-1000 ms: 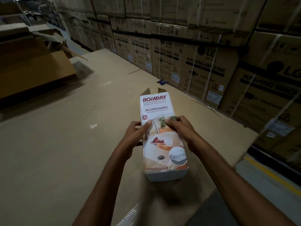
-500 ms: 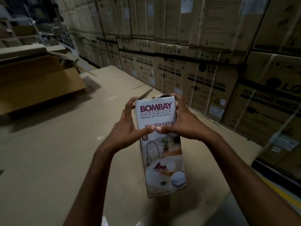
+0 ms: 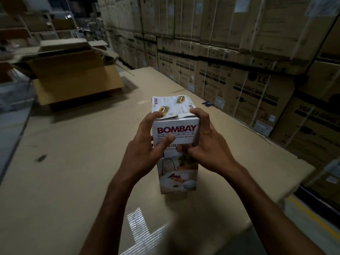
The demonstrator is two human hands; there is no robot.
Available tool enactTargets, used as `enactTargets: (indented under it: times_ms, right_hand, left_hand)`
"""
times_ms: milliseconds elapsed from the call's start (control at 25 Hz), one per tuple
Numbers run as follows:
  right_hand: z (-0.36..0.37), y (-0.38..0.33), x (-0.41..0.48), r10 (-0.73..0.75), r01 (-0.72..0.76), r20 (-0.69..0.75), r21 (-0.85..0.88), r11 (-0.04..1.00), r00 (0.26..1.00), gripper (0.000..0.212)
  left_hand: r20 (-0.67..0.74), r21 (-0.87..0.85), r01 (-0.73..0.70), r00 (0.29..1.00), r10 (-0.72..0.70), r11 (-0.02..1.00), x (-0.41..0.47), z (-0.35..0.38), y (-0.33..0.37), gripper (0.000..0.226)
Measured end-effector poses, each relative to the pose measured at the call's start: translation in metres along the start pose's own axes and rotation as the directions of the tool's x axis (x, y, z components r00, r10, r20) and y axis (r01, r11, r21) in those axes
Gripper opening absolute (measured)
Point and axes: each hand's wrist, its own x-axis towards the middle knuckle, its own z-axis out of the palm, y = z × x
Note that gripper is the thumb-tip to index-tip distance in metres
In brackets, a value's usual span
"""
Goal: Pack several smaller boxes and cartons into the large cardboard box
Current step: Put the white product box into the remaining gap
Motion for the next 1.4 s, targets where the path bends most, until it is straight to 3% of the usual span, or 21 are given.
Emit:
enactTargets:
  times_ms: [120,240,360,480,640,840,1000,1160,1400]
  right_hand:
    - [0.02,-0.027,-0.015,-0.014,0.014,-0.002,0.216,0.976,1.0,0.074]
    - [0.039,-0.056,-0.027,0.045,-0.033,-0.011,0.516,0.856,0.999,0.033]
    - [0.056,-0.079,-0.041,0.073,-0.045,-0.017,0.639,0.768,0.997,0.018]
    - [0.076,-0.103,-0.064,0.03,-0.037,0.023,0.741,0.671,0.999,0.026]
    - [0.102,-0.153,-0.096,-0.089,-0.012,0.079,0.808,0.589,0.993,0.048]
    - [0.154,-0.235,-0.138,-0.152,0.04,0.066,0.797,0.602,0.986,0.053]
    - [0.219,-0.316,-0.179,-0.206,0.158,-0.012,0.688,0.709,0.978,0.067]
    - [0.266,-0.384,-0.213,-0.329,0.288,-0.04,0.589,0.755,0.944,0.066]
    - [0.313,-0.428,-0.199,-0.372,0.286,0.049,0.552,0.783,0.927,0.053]
  left_hand:
    - [-0.183,-0.136,0.054,0.98,-0.078,0.989,-0.03,-0.011,0.009,0.022]
    - [-0.391,-0.267,0.085,0.901,-0.188,0.96,-0.059,-0.016,0.011,0.023]
    - [-0.482,-0.347,0.129,0.825,-0.295,0.929,-0.092,-0.025,0.017,0.027]
    - [-0.482,-0.476,0.185,0.763,-0.43,0.86,-0.131,-0.046,0.013,0.055]
    - [-0.541,-0.517,0.13,0.716,-0.44,0.846,-0.184,-0.089,0.008,0.046]
    - [-0.601,-0.591,0.03,0.65,-0.465,0.806,-0.254,-0.162,-0.025,0.049]
    - [-0.524,-0.767,-0.053,0.627,-0.577,0.639,-0.319,-0.225,-0.07,0.046]
    - [-0.473,-0.84,-0.114,0.632,-0.614,0.53,-0.368,-0.278,-0.112,0.046]
    - [-0.453,-0.857,-0.134,0.654,-0.605,0.498,-0.384,-0.341,-0.151,0.046]
